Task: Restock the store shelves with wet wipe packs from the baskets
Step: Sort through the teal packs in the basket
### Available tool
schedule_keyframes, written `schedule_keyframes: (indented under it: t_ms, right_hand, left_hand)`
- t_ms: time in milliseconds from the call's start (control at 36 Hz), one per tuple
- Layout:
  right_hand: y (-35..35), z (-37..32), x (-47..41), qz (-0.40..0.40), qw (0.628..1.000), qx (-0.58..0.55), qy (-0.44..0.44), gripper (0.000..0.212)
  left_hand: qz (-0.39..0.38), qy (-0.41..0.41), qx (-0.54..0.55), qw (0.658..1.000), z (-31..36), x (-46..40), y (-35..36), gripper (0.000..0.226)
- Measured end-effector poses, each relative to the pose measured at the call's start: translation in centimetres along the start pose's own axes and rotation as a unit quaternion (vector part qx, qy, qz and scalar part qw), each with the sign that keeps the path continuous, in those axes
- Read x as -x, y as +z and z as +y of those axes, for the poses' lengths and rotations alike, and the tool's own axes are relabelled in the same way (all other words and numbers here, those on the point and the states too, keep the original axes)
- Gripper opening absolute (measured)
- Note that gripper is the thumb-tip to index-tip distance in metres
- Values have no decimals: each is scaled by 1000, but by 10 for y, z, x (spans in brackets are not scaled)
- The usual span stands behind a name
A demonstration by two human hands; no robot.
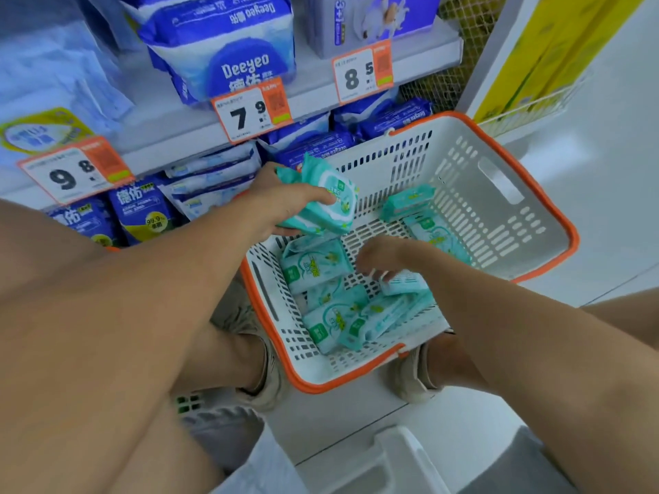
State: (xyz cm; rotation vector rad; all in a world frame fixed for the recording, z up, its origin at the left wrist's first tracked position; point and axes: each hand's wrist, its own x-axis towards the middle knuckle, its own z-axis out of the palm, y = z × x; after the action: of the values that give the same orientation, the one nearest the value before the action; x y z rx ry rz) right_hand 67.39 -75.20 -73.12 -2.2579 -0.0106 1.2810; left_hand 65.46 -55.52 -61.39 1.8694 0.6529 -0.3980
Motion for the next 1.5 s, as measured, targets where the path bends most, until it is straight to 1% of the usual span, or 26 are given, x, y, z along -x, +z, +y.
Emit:
schedule_keyframes:
  t_ms: [28, 56, 139, 250, 361, 417, 500, 611, 667, 750, 806, 861, 917, 944, 1000, 1056, 1111, 1139, 1222, 1278, 1306, 1361, 1417, 1444, 1472, 1500]
  right_hand:
    - [7, 5, -2, -27, 995, 98, 1, 30]
    - [14, 9, -3, -35, 988, 153, 7, 32]
    - [18, 9, -3, 21, 979, 204, -9, 39]
    - [-8, 20, -12, 143, 984, 102, 9, 39]
    - [-39, 42, -27, 294, 955, 23, 40, 50]
    - [-51, 53, -37, 339, 940, 10, 38, 64]
    - [-62, 65, -56, 326, 942, 79, 3, 88]
    - [-70, 71, -77, 256, 952, 165, -22, 100]
    - [-70, 73, -82, 237, 954, 182, -18, 101]
    - [-71, 70, -91, 296, 930, 215, -21, 100]
    - [-76, 59, -95, 321, 911, 257, 18, 88]
    - [-82, 48, -97, 322, 878, 349, 62, 68]
    - [-84, 47, -101, 328, 843, 423, 54, 59]
    - [-84, 50, -102, 328, 841, 430, 36, 57]
    - [-85, 56, -100, 322, 869, 376, -8, 46]
    - [-90, 52, -88, 296, 914, 271, -53, 32]
    - [-100, 37, -68, 260, 948, 163, -87, 35]
    - [-106, 26, -54, 255, 955, 106, -104, 36]
    - [-120, -17, -4, 240, 954, -79, -164, 29]
    - [-130, -48, 38, 187, 938, -213, -201, 18]
    - [-136, -63, 61, 164, 929, -245, -223, 18]
    - [-150, -85, 106, 190, 925, -198, -264, 30]
    - [-161, -100, 149, 279, 908, -93, -299, 42]
    - [-165, -104, 168, 331, 885, -38, -325, 46]
    - [-168, -106, 184, 391, 850, 25, -352, 50]
    - [-170, -107, 197, 455, 802, 94, -376, 55]
  left_hand:
    - [4, 1, -8, 1000, -1, -1, 1, 70]
    - [9, 3, -16, 1000, -1, -3, 1, 71]
    - [32, 14, -37, 999, 0, -9, 3, 73]
    - [70, 19, -33, 997, 1, -17, 3, 77]
    - [86, 22, -29, 996, 1, -23, 6, 80]
    - [83, 28, -30, 996, 4, -26, 9, 79]
    - [62, 34, -41, 997, 8, -31, 10, 76]
    - [45, 27, -57, 997, 10, -38, 14, 75]
    - [43, 25, -55, 997, 10, -40, 16, 74]
    - [43, 25, -61, 997, 9, -46, 16, 73]
    - [38, 25, -72, 996, 7, -51, 16, 74]
    - [33, 24, -80, 996, 5, -55, 16, 75]
    - [32, 23, -81, 996, 2, -58, 16, 75]
    - [32, 22, -79, 996, 1, -59, 16, 74]
    - [30, 21, -74, 997, 0, -59, 15, 74]
    - [31, 18, -77, 996, 1, -57, 12, 73]
    - [30, 13, -78, 996, 5, -53, 9, 74]
    - [29, 8, -72, 997, 8, -49, 8, 75]
    - [25, -11, -9, 1000, 22, -32, 3, 85]
    - [13, -12, 56, 998, 36, -16, 1, 91]
    - [4, -14, 90, 996, 44, -8, 0, 93]
    - [-15, -8, 156, 988, 65, 14, -1, 82]
    - [-36, -1, 204, 978, 88, 36, -3, 66]
    - [-47, 6, 214, 976, 99, 47, -5, 60]
    - [-60, 14, 220, 973, 109, 58, -9, 57]
    - [-69, 23, 225, 972, 119, 65, -14, 55]
